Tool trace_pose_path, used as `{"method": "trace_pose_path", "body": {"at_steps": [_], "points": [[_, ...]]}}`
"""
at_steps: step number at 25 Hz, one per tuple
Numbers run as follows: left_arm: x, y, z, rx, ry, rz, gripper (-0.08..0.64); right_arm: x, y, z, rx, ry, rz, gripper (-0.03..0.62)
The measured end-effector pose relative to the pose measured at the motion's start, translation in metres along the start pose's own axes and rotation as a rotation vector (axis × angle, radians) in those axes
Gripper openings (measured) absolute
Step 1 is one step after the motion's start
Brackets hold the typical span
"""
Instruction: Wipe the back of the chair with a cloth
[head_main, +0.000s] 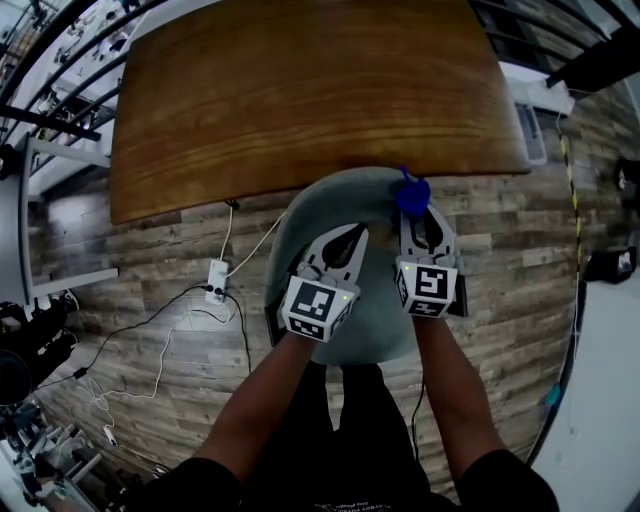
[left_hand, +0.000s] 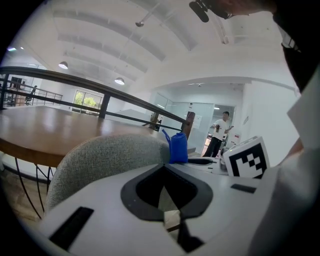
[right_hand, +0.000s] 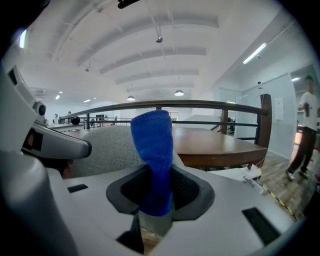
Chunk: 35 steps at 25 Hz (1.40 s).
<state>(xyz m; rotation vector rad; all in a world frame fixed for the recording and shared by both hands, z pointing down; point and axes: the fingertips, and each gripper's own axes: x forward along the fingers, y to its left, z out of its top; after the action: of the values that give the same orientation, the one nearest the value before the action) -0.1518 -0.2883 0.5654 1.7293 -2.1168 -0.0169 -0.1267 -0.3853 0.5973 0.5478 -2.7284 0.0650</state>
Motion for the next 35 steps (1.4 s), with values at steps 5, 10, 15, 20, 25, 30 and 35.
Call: {"method": "trace_pose_path", "body": {"at_steps": [5, 10, 15, 20, 25, 30, 35], "points": [[-0.002, -0.002, -0.003, -0.004, 0.002, 0.005, 0.006, -0.005, -0.009, -0.005, 0.005, 0.009, -0.023, 0.11], [-0.015, 0.008, -0.006, -0.015, -0.002, 0.033, 0.006, -0.007, 0.002, -0.005, -0.027, 0.01, -0.004, 0.11], [-0.034, 0.025, -0.007, -0.033, -0.016, 0.079, 0.006, -0.007, 0.033, -0.008, -0.049, 0.017, 0.067, 0.11], [-0.06, 0.048, -0.013, -0.058, -0.021, 0.145, 0.006, -0.004, 0.09, -0.01, -0.066, 0.022, 0.187, 0.11], [-0.087, 0.071, -0.02, -0.079, -0.032, 0.207, 0.006, 0.0, 0.155, -0.005, -0.101, 0.012, 0.305, 0.11], [-0.111, 0.095, -0.025, -0.092, -0.04, 0.264, 0.006, 0.002, 0.209, -0.005, -0.095, 0.014, 0.398, 0.11], [-0.129, 0.113, -0.032, -0.105, -0.044, 0.307, 0.006, 0.007, 0.235, -0.01, -0.093, 0.014, 0.433, 0.11]]}}
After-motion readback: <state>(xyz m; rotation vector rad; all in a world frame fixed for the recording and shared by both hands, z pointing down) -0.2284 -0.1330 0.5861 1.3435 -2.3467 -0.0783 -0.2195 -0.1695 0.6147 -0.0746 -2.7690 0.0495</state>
